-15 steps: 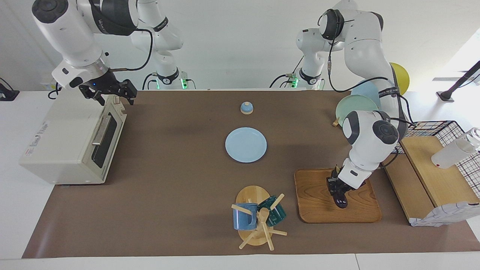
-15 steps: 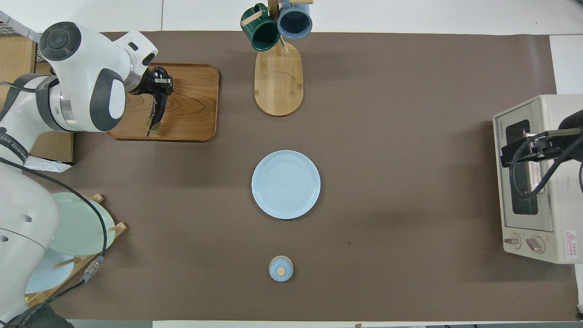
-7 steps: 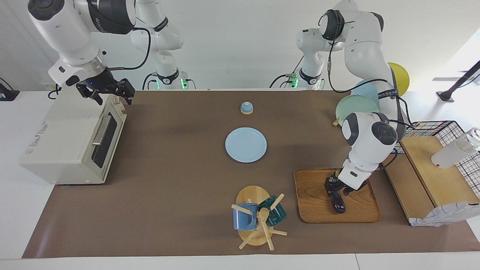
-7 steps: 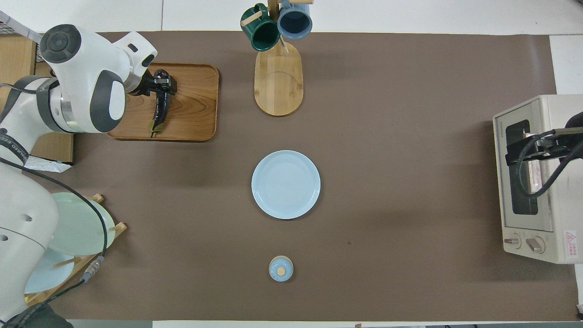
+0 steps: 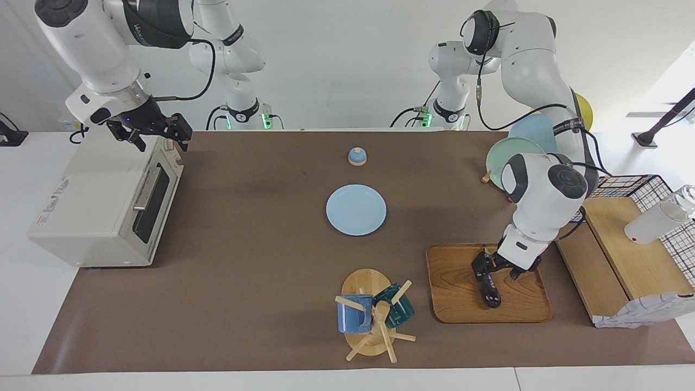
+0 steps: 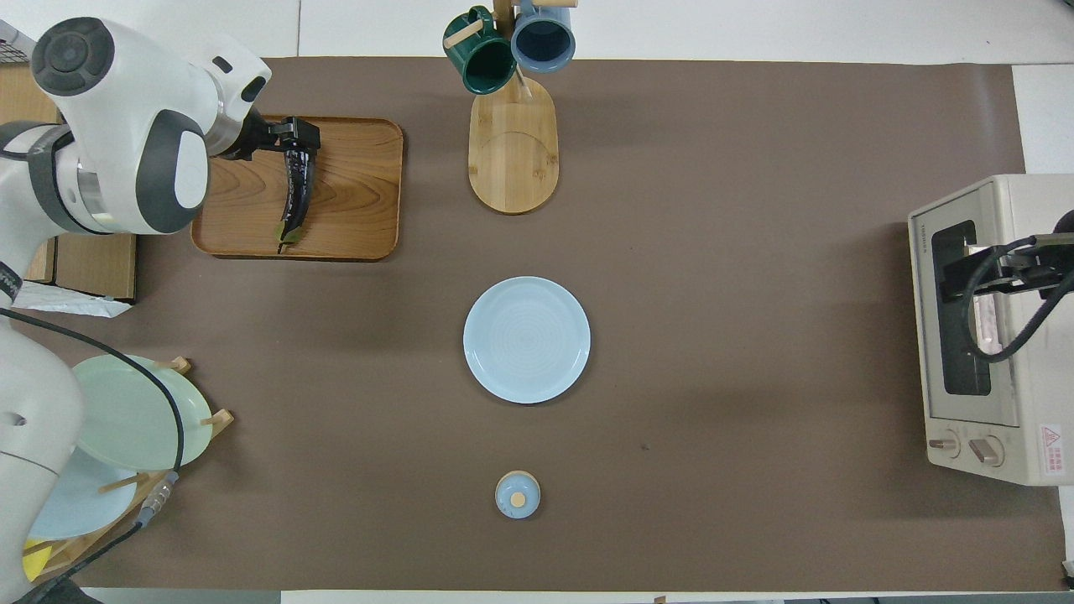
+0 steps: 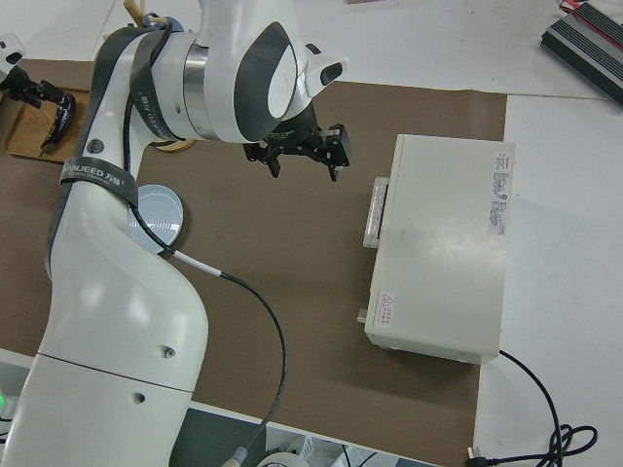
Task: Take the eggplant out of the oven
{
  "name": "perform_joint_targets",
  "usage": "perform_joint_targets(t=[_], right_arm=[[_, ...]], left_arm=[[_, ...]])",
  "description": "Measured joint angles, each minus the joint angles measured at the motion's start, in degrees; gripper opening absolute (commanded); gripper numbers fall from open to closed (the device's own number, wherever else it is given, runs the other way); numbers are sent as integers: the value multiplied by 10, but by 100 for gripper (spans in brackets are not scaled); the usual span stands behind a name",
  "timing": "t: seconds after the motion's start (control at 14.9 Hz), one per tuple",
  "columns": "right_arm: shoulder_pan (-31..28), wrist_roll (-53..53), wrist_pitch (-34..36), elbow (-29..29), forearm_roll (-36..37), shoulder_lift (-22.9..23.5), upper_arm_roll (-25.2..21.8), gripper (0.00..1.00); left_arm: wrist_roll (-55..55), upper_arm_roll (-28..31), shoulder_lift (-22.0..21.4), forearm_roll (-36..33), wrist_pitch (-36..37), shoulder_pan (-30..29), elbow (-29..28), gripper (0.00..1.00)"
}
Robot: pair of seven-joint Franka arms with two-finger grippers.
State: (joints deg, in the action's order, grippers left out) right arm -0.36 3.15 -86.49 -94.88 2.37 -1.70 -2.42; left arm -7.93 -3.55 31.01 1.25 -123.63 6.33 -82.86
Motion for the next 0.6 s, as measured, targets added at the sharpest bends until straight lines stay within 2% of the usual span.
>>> perform_joint_targets(t=[0.2,0.6], right_arm=[[0,0,0,0,0,-2,-2,100],[7,0,1,0,-1,-2,-1,100]], left_arm=[[-12,1,-50,0,69,0,1,100],[-13,3,-162,0,258,-1,1,100]])
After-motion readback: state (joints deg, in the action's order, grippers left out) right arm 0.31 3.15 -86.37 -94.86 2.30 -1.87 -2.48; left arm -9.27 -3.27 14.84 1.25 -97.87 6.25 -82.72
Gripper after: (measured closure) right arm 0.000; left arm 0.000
